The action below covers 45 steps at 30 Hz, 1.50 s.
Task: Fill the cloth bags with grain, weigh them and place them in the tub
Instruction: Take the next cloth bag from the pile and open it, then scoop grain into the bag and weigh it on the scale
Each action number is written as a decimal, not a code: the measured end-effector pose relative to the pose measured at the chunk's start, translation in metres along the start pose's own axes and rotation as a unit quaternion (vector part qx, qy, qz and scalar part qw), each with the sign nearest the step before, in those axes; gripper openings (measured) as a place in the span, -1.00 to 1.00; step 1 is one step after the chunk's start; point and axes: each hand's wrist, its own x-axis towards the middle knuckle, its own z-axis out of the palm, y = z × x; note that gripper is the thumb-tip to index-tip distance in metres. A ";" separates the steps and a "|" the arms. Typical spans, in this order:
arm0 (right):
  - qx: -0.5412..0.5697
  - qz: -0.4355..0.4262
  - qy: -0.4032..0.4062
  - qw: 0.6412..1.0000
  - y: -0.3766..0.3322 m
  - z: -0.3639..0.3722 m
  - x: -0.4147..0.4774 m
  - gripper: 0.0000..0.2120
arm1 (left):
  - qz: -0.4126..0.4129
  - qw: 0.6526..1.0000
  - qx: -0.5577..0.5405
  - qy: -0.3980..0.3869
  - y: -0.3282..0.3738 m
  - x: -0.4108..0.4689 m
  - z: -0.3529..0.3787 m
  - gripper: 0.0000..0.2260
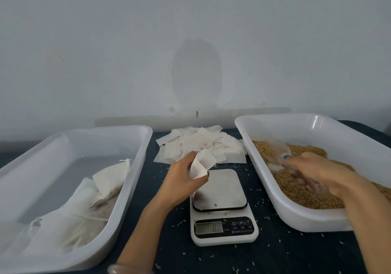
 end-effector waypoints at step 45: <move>-0.285 -0.189 -0.296 0.892 -0.113 -0.033 -0.028 -0.74 | -0.018 0.992 -0.037 -0.117 0.002 -0.001 -0.005 -0.71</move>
